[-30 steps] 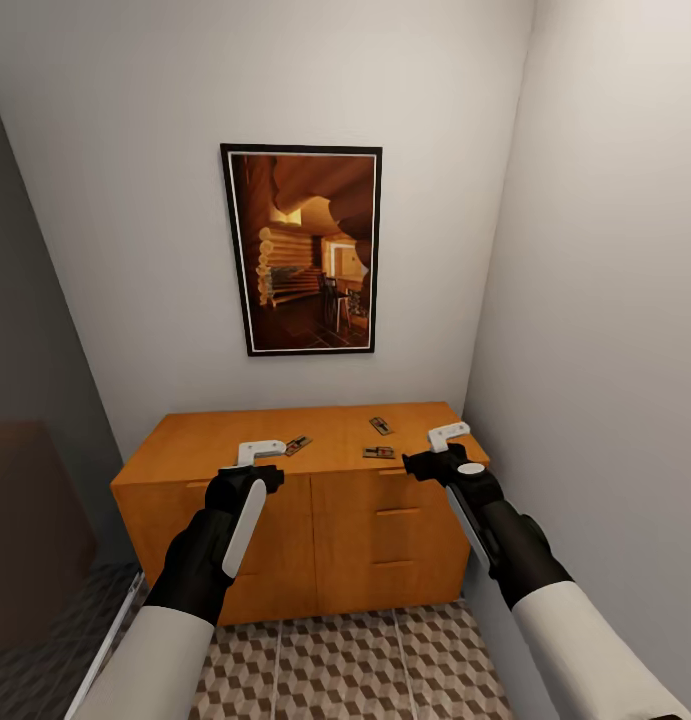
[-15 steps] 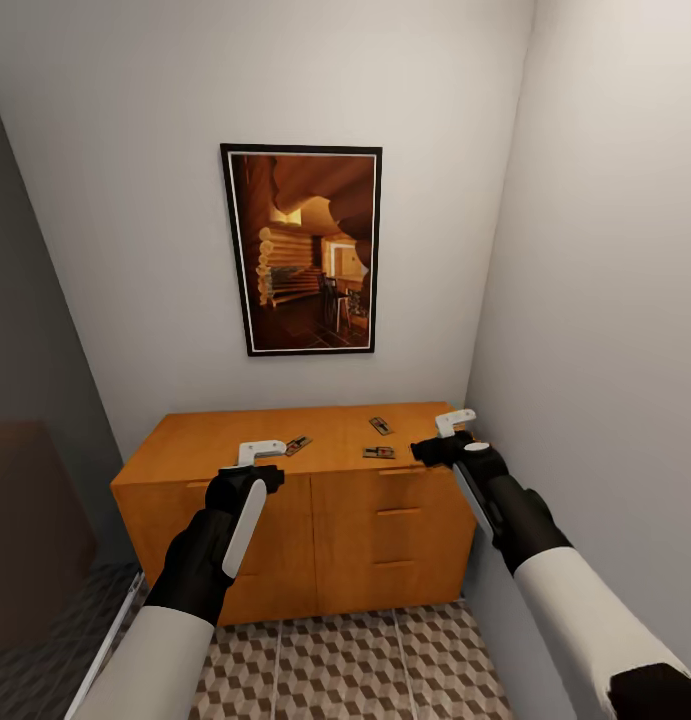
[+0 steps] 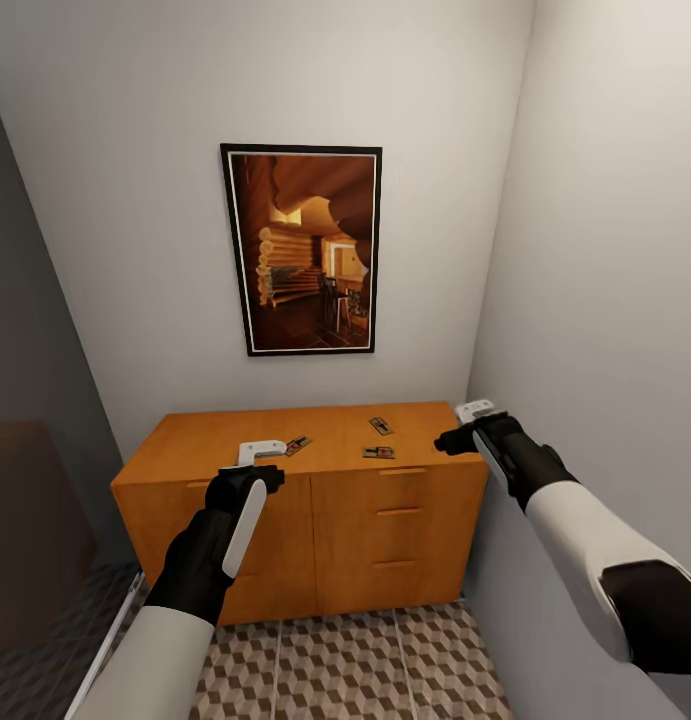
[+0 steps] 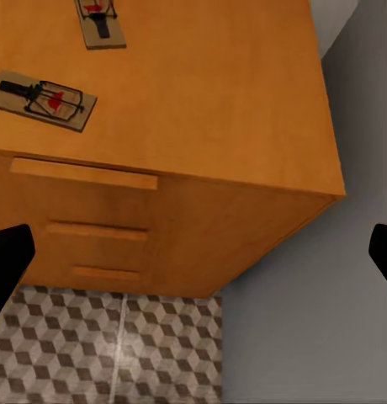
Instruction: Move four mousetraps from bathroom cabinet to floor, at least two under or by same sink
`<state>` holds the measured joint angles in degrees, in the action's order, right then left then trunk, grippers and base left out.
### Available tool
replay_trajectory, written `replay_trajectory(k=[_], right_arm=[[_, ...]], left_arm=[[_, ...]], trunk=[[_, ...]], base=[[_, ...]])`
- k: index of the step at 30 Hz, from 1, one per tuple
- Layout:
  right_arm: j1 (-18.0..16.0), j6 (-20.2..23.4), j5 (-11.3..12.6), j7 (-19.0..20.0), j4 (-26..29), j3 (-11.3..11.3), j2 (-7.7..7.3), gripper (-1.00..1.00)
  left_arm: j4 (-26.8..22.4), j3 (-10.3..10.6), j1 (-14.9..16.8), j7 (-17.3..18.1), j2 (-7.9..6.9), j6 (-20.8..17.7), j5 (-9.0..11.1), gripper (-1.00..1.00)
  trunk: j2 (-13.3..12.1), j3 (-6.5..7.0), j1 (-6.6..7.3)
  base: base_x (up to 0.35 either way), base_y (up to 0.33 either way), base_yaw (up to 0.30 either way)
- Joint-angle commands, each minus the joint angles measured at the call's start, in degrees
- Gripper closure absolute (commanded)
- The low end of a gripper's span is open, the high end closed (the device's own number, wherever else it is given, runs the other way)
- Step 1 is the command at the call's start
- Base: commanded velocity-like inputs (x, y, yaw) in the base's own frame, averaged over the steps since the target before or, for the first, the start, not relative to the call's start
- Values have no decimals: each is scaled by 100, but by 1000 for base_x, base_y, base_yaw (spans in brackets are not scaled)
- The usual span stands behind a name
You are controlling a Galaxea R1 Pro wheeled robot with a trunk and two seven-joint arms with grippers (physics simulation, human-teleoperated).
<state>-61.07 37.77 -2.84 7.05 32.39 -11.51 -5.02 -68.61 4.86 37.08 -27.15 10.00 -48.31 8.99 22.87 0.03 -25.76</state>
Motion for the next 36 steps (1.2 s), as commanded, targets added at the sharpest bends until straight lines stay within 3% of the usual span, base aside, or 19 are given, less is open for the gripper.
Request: replay_trajectory(k=[1, 10, 36], right_arm=[[-22, 25, -34, 92, -67, -31, -5, -100], [-91, -130, -48, 558, -355, -55, -22, -100], [-98, -373, -34, 664, -379, -62, 31, -100]], left_arm=[[-3, 6, 2, -54, 0, -12, 58, -100], [-3, 6, 1, -41, 0, -9, 59, -100], [5, 6, 2, -36, 0, -3, 59, -100]], trunk=[[5, -3, -2], [5, -3, -2], [5, -3, -2]], base=[[0, 0, 0], [0, 0, 0], [0, 0, 0]])
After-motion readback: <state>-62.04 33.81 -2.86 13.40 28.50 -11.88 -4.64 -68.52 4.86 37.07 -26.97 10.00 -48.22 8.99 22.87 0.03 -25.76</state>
